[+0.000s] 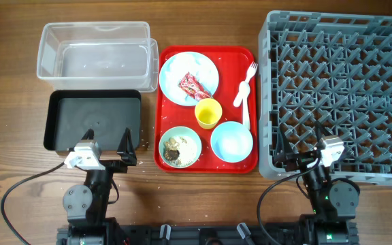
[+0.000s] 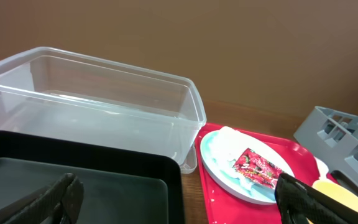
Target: Sort waste into correct bins and load items into the dishwasher rack
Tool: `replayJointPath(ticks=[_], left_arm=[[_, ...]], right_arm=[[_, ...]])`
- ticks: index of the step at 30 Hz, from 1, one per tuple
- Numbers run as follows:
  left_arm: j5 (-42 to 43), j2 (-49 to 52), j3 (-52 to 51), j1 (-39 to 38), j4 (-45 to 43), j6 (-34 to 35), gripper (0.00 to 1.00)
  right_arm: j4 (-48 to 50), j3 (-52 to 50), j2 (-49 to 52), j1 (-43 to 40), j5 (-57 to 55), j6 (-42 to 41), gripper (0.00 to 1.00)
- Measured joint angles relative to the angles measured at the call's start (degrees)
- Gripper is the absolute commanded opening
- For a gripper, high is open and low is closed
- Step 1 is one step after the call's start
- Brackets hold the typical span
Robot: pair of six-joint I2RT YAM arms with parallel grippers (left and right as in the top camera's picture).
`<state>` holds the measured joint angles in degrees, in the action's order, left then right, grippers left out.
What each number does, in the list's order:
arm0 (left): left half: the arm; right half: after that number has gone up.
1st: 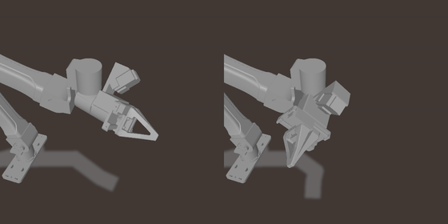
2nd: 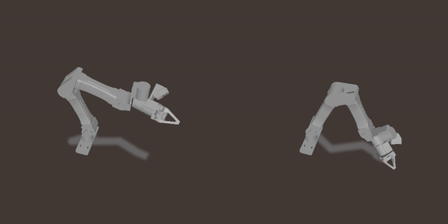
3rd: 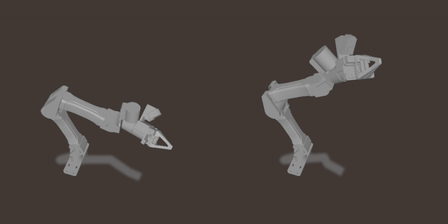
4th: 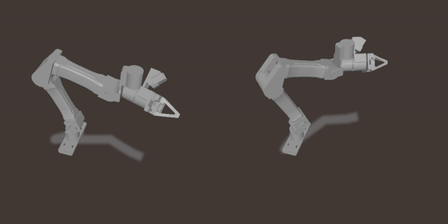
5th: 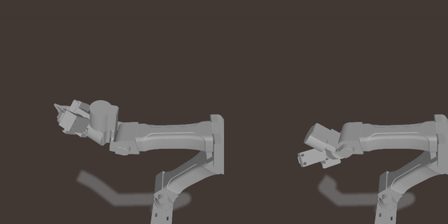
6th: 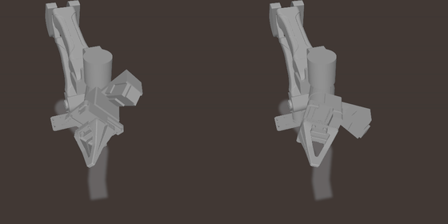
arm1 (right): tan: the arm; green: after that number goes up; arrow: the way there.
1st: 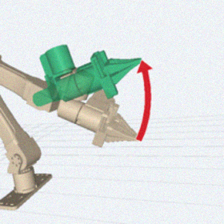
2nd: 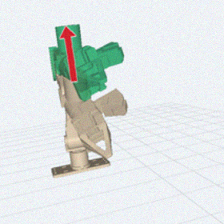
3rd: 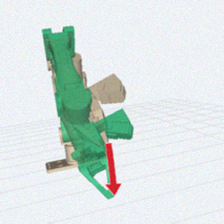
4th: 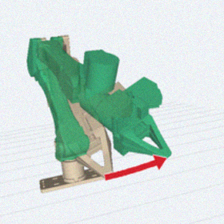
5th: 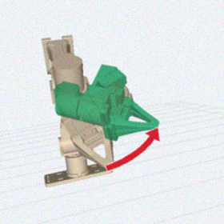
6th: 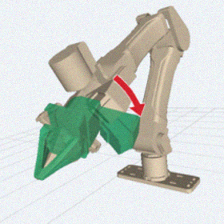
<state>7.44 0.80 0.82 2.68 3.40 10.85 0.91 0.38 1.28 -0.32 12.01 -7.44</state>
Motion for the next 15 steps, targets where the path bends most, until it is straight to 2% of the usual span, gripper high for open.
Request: replayJointPath(ticks=[6,12,15], left_arm=[[0.35,0.00,-0.04,0.00,-0.42,-0.31,1.00],[5.16,0.00,-0.15,0.00,-6.49,-0.31,1.00],[7.06,0.61,1.03,0.00,-6.14,-0.31,1.00]], right_arm=[[-0.02,0.00,0.00,0.00,1.73,-4.50,1.00],[1.44,0.00,0.07,0.00,2.64,-9.46,1.00],[3.93,0.04,0.13,0.00,4.20,-10.34,1.00]])
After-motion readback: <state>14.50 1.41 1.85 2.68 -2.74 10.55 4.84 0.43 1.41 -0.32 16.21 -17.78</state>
